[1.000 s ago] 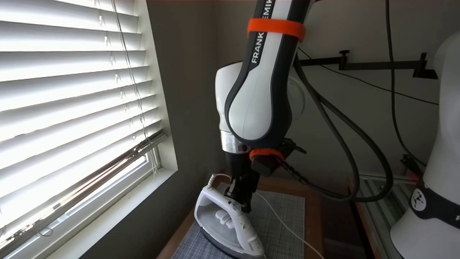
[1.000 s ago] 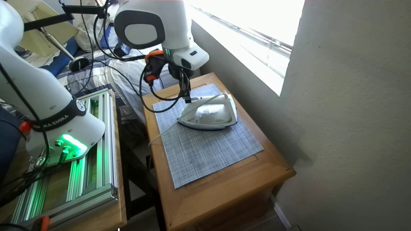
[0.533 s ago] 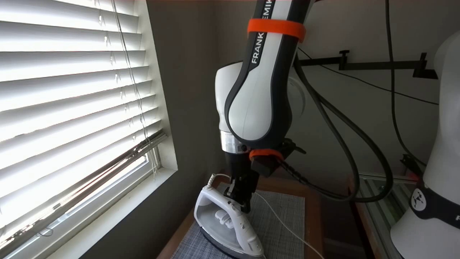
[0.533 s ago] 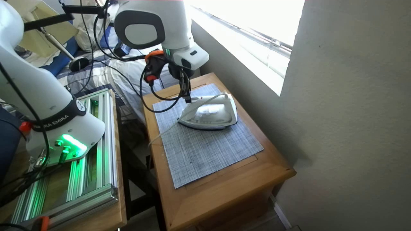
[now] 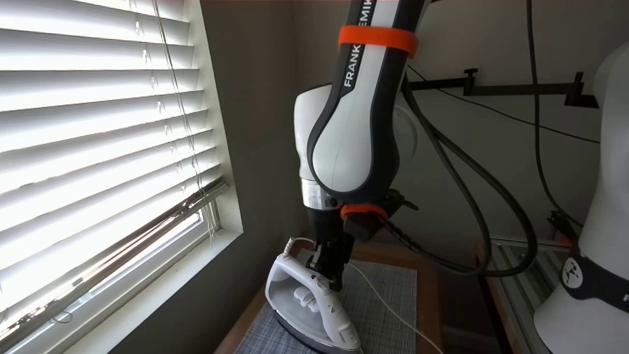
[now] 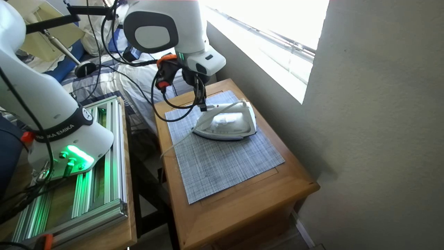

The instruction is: Press the button on the handle of the iron.

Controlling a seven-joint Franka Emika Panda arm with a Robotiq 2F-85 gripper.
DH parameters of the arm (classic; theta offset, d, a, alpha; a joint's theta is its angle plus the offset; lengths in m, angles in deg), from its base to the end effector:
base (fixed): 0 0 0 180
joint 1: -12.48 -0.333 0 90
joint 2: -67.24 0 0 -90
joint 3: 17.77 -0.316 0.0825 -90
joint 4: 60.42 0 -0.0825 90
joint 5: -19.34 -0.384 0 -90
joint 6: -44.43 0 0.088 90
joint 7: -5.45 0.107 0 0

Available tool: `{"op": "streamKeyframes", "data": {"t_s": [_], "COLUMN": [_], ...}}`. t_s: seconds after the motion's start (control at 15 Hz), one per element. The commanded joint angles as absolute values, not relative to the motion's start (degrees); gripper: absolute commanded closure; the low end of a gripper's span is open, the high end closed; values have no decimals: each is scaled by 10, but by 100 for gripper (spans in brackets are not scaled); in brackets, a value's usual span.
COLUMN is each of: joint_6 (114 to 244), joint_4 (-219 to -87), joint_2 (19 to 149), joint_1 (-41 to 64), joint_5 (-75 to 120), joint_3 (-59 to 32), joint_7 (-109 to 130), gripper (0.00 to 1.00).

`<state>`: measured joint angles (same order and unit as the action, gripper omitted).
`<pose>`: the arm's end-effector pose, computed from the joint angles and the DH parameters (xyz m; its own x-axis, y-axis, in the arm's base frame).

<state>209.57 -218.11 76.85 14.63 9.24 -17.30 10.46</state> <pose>0.3812 -0.0277 0.1639 0.9533 -0.2987 -0.0438 -0.3002 -0.9533 -0.0335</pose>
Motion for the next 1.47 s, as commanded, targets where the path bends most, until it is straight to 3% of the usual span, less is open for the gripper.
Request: {"op": "streamKeyframes", "data": {"t_s": [0.0,1.4], "joint_6": [2120,2031], "joint_4": [-2178,-2176], "joint_2": [801,677], "joint_1": [147,121], "joint_5": [91,289], "joint_3": [-174,-118], "joint_7": [104,268], "gripper": [100,100]}}
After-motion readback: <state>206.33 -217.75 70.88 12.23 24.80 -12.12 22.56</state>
